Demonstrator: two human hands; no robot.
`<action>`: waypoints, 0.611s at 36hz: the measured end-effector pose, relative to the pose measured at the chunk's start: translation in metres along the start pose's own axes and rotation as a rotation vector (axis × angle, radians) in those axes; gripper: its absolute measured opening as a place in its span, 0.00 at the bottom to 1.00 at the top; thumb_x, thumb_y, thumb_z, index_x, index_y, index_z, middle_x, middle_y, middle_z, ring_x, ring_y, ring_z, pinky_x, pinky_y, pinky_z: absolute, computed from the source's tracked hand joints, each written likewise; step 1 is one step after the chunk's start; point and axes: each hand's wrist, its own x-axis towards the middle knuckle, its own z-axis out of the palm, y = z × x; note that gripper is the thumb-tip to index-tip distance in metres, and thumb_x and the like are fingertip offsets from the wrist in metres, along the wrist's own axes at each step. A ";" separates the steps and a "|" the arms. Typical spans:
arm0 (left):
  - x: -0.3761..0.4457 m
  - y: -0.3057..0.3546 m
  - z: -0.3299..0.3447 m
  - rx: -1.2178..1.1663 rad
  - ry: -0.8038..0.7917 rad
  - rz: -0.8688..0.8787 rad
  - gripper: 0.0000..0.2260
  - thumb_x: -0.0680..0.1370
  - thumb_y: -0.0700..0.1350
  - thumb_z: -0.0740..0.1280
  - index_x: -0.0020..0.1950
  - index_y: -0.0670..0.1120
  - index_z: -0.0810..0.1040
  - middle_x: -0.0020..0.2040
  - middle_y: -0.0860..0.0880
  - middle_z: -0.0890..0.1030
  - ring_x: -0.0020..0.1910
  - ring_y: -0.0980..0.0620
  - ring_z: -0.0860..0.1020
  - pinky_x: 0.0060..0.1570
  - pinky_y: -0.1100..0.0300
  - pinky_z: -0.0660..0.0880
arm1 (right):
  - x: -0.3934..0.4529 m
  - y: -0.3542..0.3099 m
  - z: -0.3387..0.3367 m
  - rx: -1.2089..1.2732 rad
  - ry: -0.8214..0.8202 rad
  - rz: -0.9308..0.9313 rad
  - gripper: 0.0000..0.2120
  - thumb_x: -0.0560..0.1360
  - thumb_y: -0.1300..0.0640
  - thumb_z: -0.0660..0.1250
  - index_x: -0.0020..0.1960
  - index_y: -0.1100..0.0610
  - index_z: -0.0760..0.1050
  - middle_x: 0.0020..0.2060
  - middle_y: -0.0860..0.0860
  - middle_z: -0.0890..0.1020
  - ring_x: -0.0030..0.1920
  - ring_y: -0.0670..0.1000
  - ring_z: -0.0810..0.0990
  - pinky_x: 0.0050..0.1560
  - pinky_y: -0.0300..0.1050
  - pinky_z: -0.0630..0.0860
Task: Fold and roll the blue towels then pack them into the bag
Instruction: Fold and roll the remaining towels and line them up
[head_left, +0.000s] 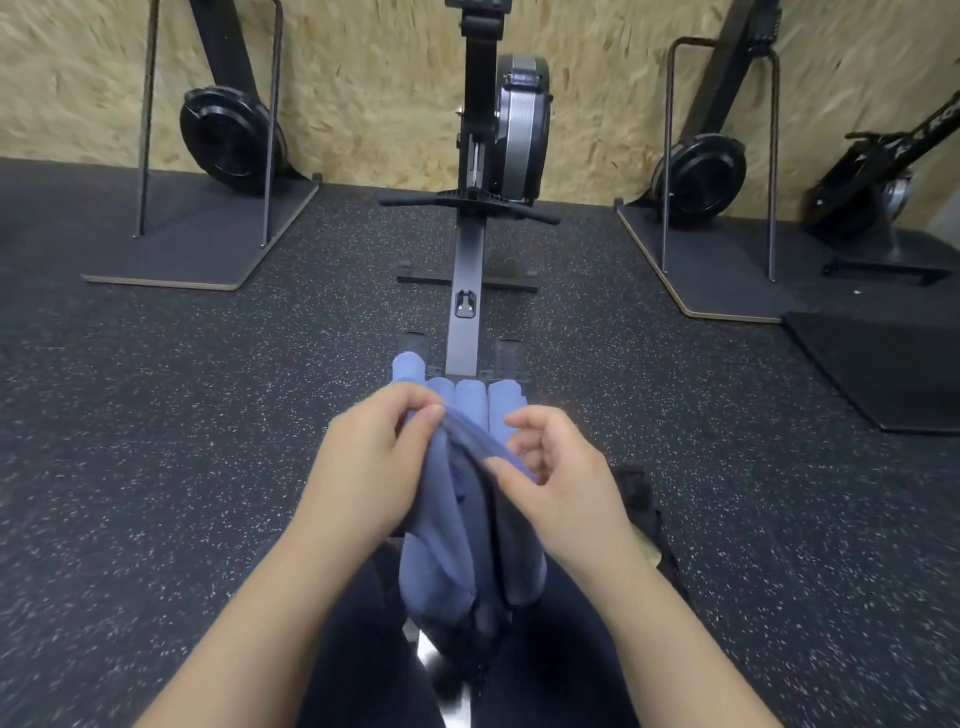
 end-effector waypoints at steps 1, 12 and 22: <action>0.001 -0.001 -0.003 -0.012 0.030 0.003 0.06 0.79 0.43 0.65 0.45 0.53 0.79 0.41 0.62 0.80 0.42 0.64 0.76 0.41 0.75 0.66 | 0.000 0.001 -0.002 -0.024 0.007 0.001 0.18 0.71 0.60 0.73 0.46 0.40 0.70 0.37 0.42 0.77 0.36 0.42 0.74 0.42 0.30 0.70; 0.002 -0.011 -0.014 -0.105 0.213 -0.060 0.09 0.78 0.41 0.67 0.44 0.57 0.78 0.40 0.63 0.80 0.39 0.70 0.75 0.40 0.77 0.66 | 0.001 0.008 -0.005 0.084 0.101 0.097 0.11 0.72 0.59 0.73 0.34 0.48 0.76 0.28 0.40 0.79 0.31 0.39 0.74 0.37 0.31 0.72; -0.021 0.002 0.017 -0.232 0.003 -0.037 0.15 0.76 0.40 0.70 0.48 0.63 0.77 0.34 0.58 0.79 0.34 0.59 0.74 0.37 0.72 0.68 | 0.007 -0.021 0.015 0.200 0.025 0.051 0.07 0.76 0.63 0.67 0.46 0.51 0.79 0.35 0.40 0.81 0.36 0.36 0.76 0.40 0.28 0.71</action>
